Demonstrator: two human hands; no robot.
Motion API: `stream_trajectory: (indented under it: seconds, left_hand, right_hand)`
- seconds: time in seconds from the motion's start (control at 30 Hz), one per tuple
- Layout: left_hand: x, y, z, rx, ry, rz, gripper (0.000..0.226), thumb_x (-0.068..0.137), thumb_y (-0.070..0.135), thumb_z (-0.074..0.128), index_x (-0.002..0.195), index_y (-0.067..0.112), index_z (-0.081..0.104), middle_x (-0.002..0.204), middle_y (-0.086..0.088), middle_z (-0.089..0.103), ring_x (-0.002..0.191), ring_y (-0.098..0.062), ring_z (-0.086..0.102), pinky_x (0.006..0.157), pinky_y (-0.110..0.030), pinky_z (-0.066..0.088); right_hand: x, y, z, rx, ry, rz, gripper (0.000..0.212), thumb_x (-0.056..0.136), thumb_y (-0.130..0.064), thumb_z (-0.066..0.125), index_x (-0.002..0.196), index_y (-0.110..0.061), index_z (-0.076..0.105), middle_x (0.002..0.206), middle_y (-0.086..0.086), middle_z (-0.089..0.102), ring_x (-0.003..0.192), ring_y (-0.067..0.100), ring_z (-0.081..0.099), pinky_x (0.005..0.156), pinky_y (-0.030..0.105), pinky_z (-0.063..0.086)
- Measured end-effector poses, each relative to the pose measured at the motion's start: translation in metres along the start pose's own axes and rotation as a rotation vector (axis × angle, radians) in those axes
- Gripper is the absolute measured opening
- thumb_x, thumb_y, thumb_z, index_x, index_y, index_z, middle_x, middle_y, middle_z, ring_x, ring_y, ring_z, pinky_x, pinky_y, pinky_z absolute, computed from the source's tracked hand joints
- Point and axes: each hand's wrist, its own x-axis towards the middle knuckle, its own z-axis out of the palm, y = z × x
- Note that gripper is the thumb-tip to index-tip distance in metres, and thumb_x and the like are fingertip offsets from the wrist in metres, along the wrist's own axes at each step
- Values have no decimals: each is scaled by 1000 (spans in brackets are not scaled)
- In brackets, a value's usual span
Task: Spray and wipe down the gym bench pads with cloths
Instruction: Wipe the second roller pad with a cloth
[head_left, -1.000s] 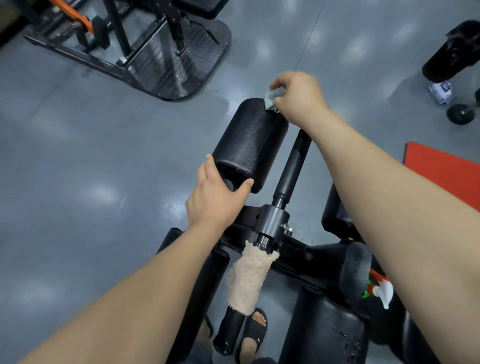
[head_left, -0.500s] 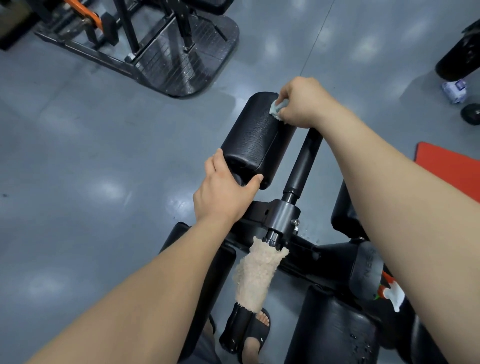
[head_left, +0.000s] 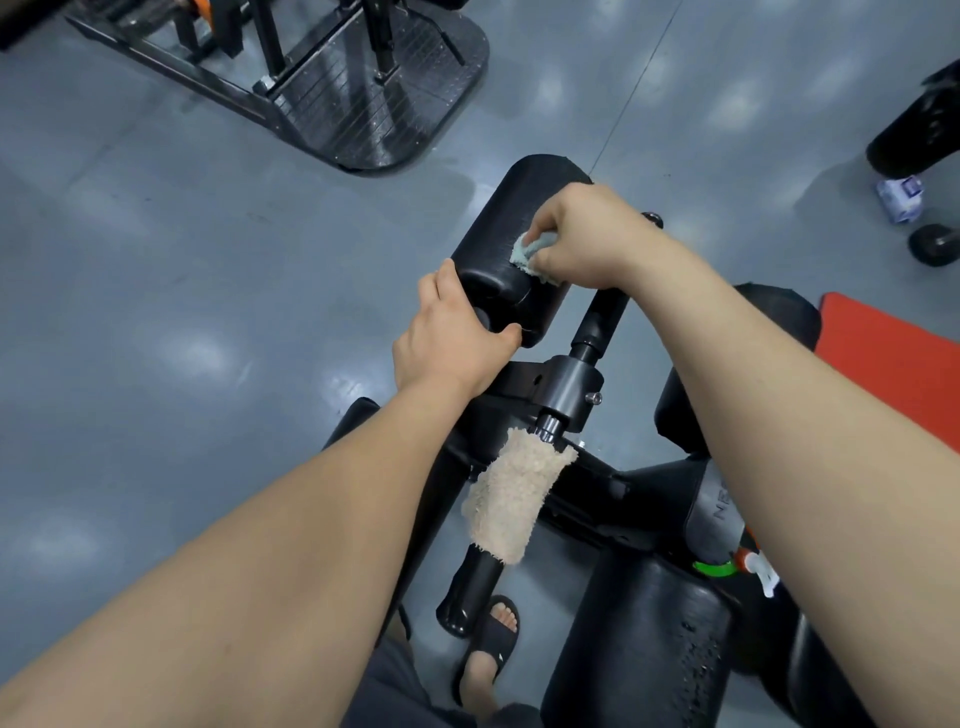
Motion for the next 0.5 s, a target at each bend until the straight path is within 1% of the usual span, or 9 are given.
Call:
stream_trajectory:
  seconds: [0.07, 0.17, 0.23, 0.33, 0.4, 0.5]
  left_hand:
    - [0, 0, 0, 6, -3, -1, 103, 80, 64, 67, 158, 24, 14, 155, 5, 29, 119, -27, 60, 82, -38, 41]
    - [0, 0, 0, 5, -11, -7, 101, 79, 61, 68, 158, 24, 15, 155, 4, 29, 118, -28, 60, 81, -38, 40]
    - [0, 0, -1, 3, -13, -6, 99, 80, 58, 68, 157, 24, 16, 153, 4, 30, 117, -29, 60, 81, -38, 40]
    - [-1, 2, -1, 6, -16, -6, 97, 81, 56, 67, 157, 23, 17, 154, 4, 29, 118, -28, 59, 81, -37, 39]
    - [-1, 3, -2, 10, -13, -5, 95, 81, 55, 66, 157, 23, 18, 154, 5, 29, 116, -28, 59, 80, -36, 38]
    - [-1, 4, -1, 1, -2, -1, 91, 81, 53, 65, 155, 25, 21, 151, 6, 30, 110, -27, 61, 78, -35, 38]
  right_hand:
    - [-8, -4, 4, 25, -1, -24, 13, 84, -20, 68, 93, -25, 76, 94, -5, 70, 94, 15, 63, 76, 31, 55]
    - [-19, -10, 11, 36, -9, -95, 12, 85, -24, 68, 96, -22, 74, 92, -4, 70, 92, 16, 63, 77, 33, 55]
    - [-25, -12, 17, 3, -7, -174, 10, 88, -25, 66, 96, -21, 68, 90, -2, 65, 91, 19, 61, 75, 35, 53]
    - [-27, -11, 26, -76, 22, -262, 10, 93, -22, 60, 101, -16, 59, 93, 5, 54, 86, 24, 53, 69, 35, 43]
    - [-20, -8, 25, -84, 35, -268, 10, 92, -17, 58, 102, -15, 60, 92, 6, 52, 88, 25, 52, 67, 34, 39]
    - [-1, 4, 13, -89, 83, -216, 14, 91, -12, 56, 103, -14, 62, 94, 5, 49, 96, 29, 52, 73, 35, 41]
